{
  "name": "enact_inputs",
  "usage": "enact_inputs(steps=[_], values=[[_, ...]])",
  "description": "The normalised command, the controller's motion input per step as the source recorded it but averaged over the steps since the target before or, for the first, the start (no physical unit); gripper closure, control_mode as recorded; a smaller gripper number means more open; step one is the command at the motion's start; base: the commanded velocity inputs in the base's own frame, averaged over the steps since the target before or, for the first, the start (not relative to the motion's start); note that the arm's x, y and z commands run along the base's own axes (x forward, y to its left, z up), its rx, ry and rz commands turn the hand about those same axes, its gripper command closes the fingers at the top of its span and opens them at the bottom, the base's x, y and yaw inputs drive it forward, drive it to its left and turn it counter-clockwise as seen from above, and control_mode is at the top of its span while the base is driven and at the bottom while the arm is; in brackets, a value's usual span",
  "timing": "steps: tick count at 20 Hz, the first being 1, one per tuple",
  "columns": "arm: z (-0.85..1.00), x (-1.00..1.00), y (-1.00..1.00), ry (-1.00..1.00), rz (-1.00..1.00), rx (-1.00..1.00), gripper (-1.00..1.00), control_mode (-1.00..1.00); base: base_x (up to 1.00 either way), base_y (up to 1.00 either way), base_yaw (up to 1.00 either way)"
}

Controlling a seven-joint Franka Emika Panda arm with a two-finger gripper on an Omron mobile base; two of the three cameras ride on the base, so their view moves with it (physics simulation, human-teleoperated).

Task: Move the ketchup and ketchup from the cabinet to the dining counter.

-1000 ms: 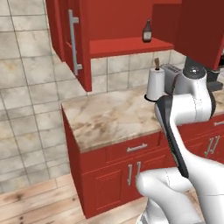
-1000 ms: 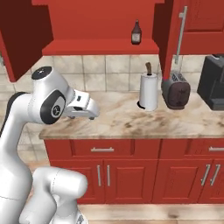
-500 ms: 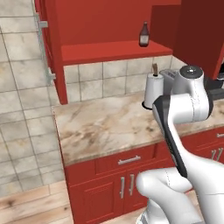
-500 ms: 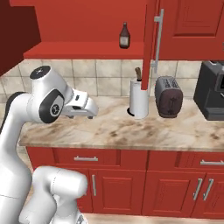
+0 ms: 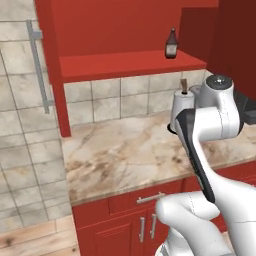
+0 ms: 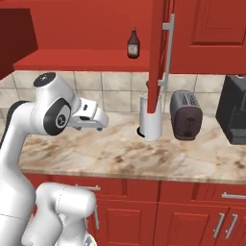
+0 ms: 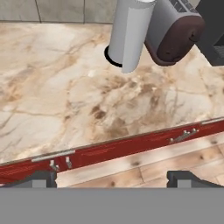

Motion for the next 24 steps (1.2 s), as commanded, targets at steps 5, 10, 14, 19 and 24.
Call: enact_inputs(steps=[5, 10, 14, 19, 24], values=[[0.00, 0.00, 0.00, 0.00, 0.00, 0.00, -1.00, 1.00, 0.45, -0.12, 0.10], [0.00, 0.00, 0.00, 0.00, 0.00, 0.00, -1.00, 1.00, 0.45, -0.30, 0.10], [0.00, 0.00, 0.00, 0.00, 0.00, 0.00, -1.00, 1.00, 0.42, -0.32, 0.12], [0.00, 0.00, 0.00, 0.00, 0.00, 0.00, -1.00, 1.00, 0.09, -0.11, 0.04], [0.00, 0.00, 0.00, 0.00, 0.00, 0.00, -1.00, 1.00, 0.00, 0.00, 0.00]])
